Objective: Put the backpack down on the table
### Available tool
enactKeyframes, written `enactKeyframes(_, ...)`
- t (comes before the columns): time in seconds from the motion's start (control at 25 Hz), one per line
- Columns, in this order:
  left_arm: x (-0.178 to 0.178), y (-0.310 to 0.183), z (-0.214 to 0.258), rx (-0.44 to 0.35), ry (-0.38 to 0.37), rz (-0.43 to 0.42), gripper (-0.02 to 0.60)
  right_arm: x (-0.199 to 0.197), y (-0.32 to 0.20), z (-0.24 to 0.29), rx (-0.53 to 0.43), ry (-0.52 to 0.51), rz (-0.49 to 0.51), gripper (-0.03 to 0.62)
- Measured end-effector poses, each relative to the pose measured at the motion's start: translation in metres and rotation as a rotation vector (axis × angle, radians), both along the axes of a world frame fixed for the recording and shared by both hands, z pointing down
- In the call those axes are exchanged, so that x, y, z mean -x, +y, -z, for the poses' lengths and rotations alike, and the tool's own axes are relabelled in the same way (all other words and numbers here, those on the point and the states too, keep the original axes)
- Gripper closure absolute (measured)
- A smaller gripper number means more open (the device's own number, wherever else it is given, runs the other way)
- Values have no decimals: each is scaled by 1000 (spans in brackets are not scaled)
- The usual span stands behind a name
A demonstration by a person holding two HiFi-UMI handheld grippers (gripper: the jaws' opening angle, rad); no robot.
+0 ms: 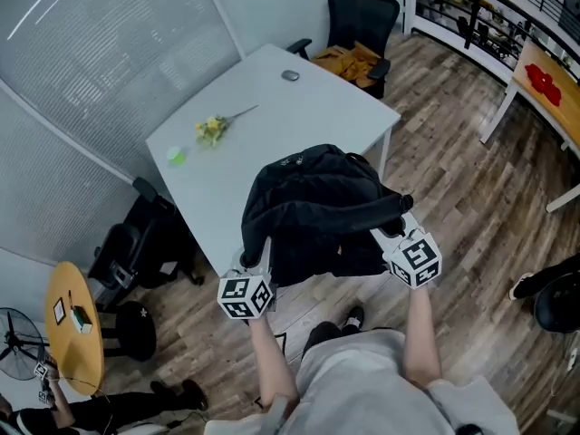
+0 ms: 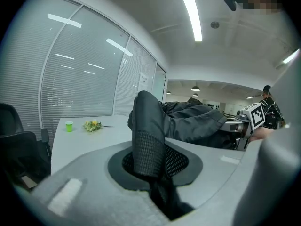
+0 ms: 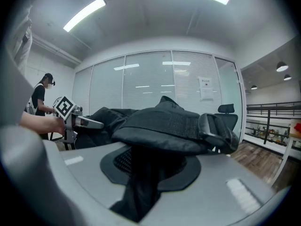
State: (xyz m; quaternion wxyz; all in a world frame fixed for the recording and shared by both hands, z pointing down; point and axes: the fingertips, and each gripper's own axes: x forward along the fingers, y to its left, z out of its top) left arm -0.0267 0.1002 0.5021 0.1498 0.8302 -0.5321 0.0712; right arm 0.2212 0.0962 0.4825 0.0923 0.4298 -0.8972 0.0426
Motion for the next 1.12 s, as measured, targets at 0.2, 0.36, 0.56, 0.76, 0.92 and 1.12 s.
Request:
enactKeyframes(0.2,7,-7,-7,23,-4,-3,511,8,-10,-8,27,-2,7,490)
enactKeyframes(0.36,23,-23,-8,34,-10,7,511,24,-30,-11,39,-2,25,490)
enactKeyframes(0.56,39,-65,0,15,-14,-2,511,39,-73,-4,25,-7,16,490)
enactKeyframes(0.76,51,-118,8,1,-19,-15,511,52,-122,0,23,-17,-2,490)
enactKeyframes(0.92,65,-156,11,-1,-3,-18,511,65,-161,5,20,-8,-7,490)
enactKeyframes(1.12,80,-205,5,4,18,-4,511,80,-211,4,27,18,10,490)
